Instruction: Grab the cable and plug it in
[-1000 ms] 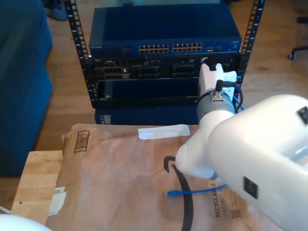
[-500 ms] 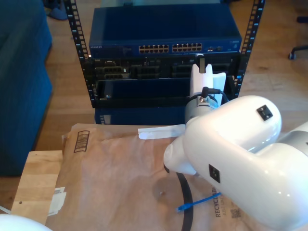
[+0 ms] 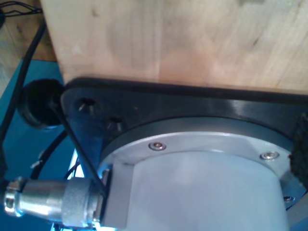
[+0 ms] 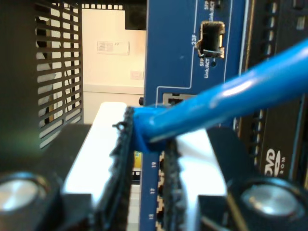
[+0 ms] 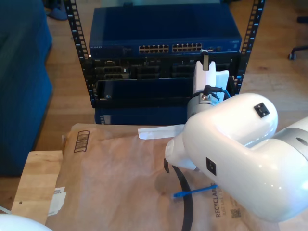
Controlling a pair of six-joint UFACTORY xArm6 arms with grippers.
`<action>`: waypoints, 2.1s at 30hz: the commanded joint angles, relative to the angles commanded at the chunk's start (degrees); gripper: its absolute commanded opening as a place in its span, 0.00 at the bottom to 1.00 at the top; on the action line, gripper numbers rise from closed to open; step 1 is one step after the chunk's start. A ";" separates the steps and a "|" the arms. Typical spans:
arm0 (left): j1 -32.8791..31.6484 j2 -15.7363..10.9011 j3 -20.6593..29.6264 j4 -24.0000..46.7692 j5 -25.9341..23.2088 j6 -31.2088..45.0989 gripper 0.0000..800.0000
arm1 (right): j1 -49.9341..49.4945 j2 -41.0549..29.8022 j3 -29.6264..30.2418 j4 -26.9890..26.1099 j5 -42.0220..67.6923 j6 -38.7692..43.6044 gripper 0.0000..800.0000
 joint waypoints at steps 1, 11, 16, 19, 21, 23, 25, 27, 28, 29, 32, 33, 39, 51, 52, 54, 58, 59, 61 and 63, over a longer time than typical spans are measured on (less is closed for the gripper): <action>0.00 0.00 -0.09 0.00 0.00 0.00 1.00 | 0.00 0.44 -0.44 0.00 -0.09 0.26 0.00; 0.00 0.00 -0.09 0.00 0.00 0.00 1.00 | -0.62 2.64 -3.78 -0.09 -0.70 0.35 0.00; 0.00 0.00 0.00 0.00 0.00 0.00 1.00 | -0.62 2.73 -4.13 -0.26 -0.70 0.35 0.00; 0.00 0.00 0.00 0.00 0.00 0.00 1.00 | -0.62 3.08 -4.40 -0.35 -0.62 0.35 0.00; 0.00 0.00 -0.09 0.00 0.00 0.00 1.00 | -0.62 3.60 -5.01 -0.44 -0.62 0.44 0.00; 0.00 0.00 -0.09 0.00 0.00 0.00 1.00 | -0.70 4.13 -5.63 -0.44 -0.62 0.44 0.00; 0.00 0.00 -0.09 0.00 0.00 0.00 1.00 | -0.70 4.40 -6.07 -0.70 -0.53 0.53 0.00; 0.00 0.00 -0.09 0.00 0.00 0.00 1.00 | -0.97 4.40 -6.15 -0.88 -0.53 0.62 0.00; 0.00 0.00 -0.09 0.00 0.00 0.00 1.00 | -1.05 4.40 -6.15 -0.88 -0.53 0.62 0.00; 0.00 0.00 0.00 0.00 0.00 0.00 1.00 | -1.05 4.40 -6.24 -0.97 -0.53 0.70 0.00; 0.00 0.00 0.00 0.00 0.00 0.00 1.00 | -1.14 4.48 -6.24 -1.05 -0.53 0.70 0.00; 0.00 0.00 0.00 0.00 0.00 0.00 1.00 | -1.14 4.48 -6.24 -1.05 -0.53 0.79 0.00; 0.00 0.00 -0.09 0.00 0.00 0.00 1.00 | -1.67 4.57 -6.24 -2.37 -0.53 2.37 0.00; 0.00 0.00 -0.09 -0.09 0.00 0.00 1.00 | -2.37 4.57 -6.24 -3.43 -0.53 3.34 0.00; 0.00 0.00 0.00 0.00 0.00 0.00 1.00 | -2.37 4.57 -6.33 -3.43 -0.53 3.34 0.00; 0.00 0.00 0.00 0.00 0.00 0.00 1.00 | -2.37 4.57 -6.24 -3.43 -0.53 3.34 0.00; 0.00 0.00 0.00 0.00 0.00 0.00 1.00 | -2.64 4.57 -6.15 -3.43 -0.44 3.34 0.00; 0.00 0.00 0.00 0.00 0.00 0.00 1.00 | -2.64 4.57 -6.15 -3.43 -0.44 3.34 0.00; 0.00 0.00 -0.09 0.00 0.00 0.00 1.00 | -2.64 4.48 -6.15 -3.43 -0.44 3.34 0.00; 0.00 0.00 0.00 0.00 0.00 0.00 1.00 | -2.64 4.48 -5.98 -4.04 -0.53 3.34 0.00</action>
